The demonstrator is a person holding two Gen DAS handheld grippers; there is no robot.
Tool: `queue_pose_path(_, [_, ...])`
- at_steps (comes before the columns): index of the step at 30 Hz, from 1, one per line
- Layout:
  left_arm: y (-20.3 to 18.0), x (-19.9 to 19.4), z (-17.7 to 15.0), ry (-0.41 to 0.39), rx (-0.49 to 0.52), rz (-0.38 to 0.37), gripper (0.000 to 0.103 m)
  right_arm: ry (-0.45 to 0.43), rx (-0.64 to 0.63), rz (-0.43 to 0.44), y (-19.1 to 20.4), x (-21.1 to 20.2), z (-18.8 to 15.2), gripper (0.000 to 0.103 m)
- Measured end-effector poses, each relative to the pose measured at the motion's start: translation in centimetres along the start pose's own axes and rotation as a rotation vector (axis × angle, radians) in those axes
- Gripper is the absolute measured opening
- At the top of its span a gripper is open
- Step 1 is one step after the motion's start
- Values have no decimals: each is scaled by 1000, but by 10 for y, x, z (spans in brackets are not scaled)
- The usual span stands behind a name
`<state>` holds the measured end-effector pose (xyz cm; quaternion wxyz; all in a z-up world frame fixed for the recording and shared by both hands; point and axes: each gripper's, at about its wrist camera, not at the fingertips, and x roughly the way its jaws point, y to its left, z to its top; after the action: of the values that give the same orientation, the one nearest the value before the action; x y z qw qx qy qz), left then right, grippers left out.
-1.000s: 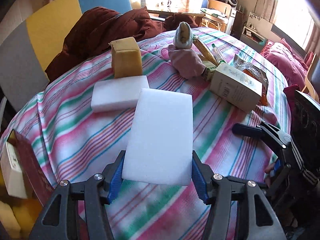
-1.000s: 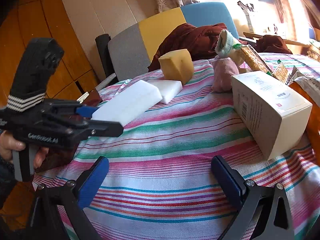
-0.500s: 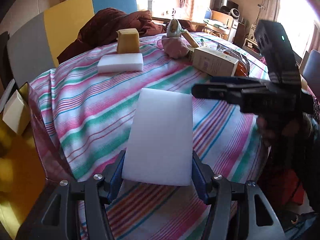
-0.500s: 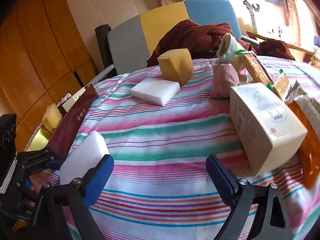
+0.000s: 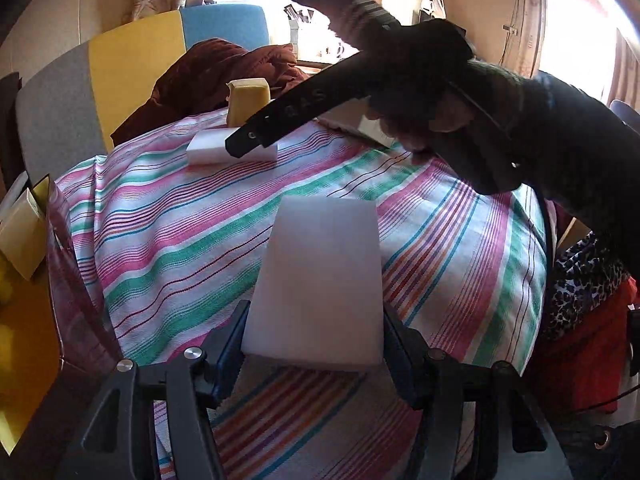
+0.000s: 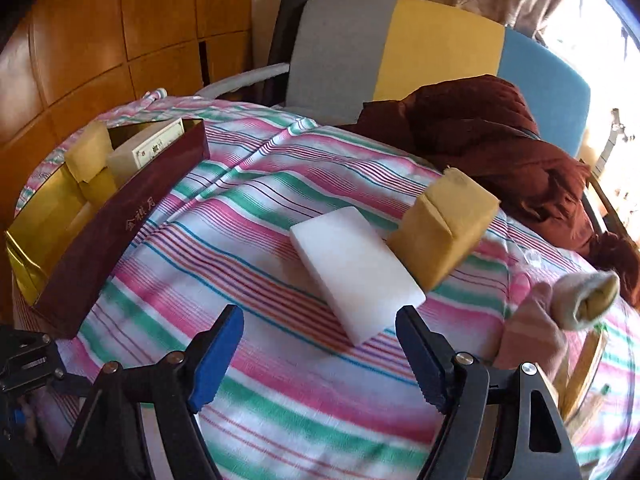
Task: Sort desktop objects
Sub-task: 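Carry the white foam block with the left gripper while the right gripper grasps another white foam block, then lower both white foam blocks into the gold tray and open both grippers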
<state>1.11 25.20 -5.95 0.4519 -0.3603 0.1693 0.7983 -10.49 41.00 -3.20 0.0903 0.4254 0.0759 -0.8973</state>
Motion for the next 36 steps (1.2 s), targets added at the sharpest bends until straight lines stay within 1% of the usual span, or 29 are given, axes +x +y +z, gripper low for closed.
queue_pose_path(3, [-2,1,0,-10,7,-8,67,45,-26,6,-9,23,16,80])
queue_pose_path(7, [-1,2,-1,-23,-10,-28,70,94,-44,-17,-22,47,26,80])
queue_pose_path(12, [4,4,-3,-36,-28,-35,71,141,-38,34,-30,64,23,79])
queue_pose_path(14, [4,4,-3,-40,-38,-36,71,127,-16,33,-32,60,20,73])
queue_pose_path(17, [5,4,-4,-47,-40,-32,71,120,6,36,-30,54,14,70])
queue_pose_path(20, [4,4,-4,-53,-41,-16,69,125,7,18,-19,45,7,69])
queue_pose_path(21, [4,3,-5,-56,-42,-9,67,124,11,17,-16,41,6,69])
queue_pose_path(22, [4,1,-5,-57,-43,-4,62,119,17,16,-12,37,4,69])
queue_pose_path(24, [5,-2,-6,-59,-48,3,62,107,28,13,-4,27,0,69])
queue_pose_path(26, [6,-7,-8,-59,-62,-5,61,90,45,10,2,15,-2,69])
queue_pose_path(32, [-3,-34,-14,-78,-59,-10,61,17,127,12,13,-26,-6,69])
queue_pose_path(36, [0,-63,-19,-98,-103,-5,61,-35,205,28,17,-54,-8,70])
